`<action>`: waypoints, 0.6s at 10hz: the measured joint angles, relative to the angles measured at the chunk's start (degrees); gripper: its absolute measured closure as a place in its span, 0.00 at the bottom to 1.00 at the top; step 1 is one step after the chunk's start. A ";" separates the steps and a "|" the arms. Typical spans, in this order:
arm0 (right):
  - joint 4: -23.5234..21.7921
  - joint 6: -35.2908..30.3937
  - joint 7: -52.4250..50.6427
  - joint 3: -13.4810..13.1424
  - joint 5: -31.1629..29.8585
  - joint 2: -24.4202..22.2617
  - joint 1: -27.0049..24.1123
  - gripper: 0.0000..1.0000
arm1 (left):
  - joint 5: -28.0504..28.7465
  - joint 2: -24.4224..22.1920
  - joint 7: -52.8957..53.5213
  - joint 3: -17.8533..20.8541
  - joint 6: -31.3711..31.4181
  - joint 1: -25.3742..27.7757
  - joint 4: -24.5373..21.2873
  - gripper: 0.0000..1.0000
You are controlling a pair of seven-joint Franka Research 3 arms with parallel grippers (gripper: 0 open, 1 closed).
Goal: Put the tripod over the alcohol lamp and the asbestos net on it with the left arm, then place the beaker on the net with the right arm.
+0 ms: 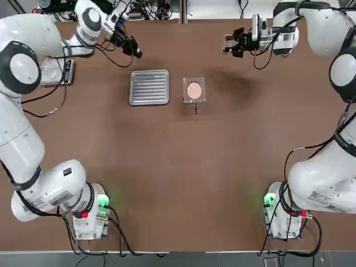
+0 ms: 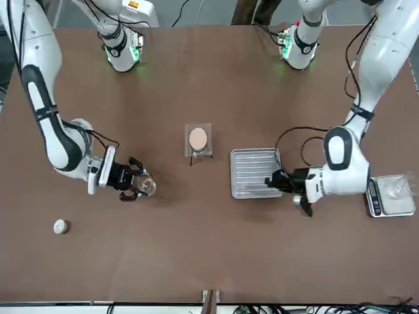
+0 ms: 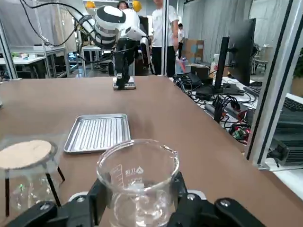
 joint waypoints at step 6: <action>-5.15 8.34 2.84 0.08 11.16 -6.38 12.14 0.41 | 10.48 -8.84 -7.92 0.27 -11.53 6.76 -0.04 0.72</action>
